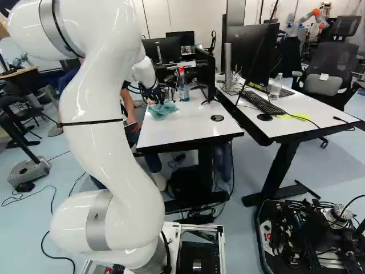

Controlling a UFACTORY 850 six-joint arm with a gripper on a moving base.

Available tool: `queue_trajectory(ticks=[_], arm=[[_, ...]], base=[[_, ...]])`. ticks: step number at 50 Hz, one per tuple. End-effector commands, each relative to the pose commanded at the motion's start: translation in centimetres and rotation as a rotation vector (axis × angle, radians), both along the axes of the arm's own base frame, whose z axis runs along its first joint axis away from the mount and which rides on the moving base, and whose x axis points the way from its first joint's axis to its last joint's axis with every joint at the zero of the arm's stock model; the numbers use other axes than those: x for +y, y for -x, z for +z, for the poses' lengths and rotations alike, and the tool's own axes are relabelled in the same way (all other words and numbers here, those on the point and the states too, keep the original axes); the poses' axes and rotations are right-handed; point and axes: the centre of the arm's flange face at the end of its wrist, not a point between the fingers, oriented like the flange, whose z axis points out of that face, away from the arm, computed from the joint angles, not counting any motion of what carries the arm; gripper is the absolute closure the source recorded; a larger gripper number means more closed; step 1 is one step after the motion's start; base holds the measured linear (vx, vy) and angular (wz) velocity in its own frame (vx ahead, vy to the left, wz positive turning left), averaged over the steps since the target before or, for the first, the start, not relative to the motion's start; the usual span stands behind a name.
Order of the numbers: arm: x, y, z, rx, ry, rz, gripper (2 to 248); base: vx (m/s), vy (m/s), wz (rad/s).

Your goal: Clean the table with the green towel

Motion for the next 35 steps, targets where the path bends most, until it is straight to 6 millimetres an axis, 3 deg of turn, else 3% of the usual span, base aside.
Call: queue_trajectory(ticks=[17, 35], arm=[[0.1, -0.6, -2.2, 0.031, 0.005, 0.0, 211], [0.1, -0.6, -2.5, 0.035, 0.006, 0.0, 211]], base=[[0.0, 0.0, 0.0], [0.0, 0.0, 0.0]])
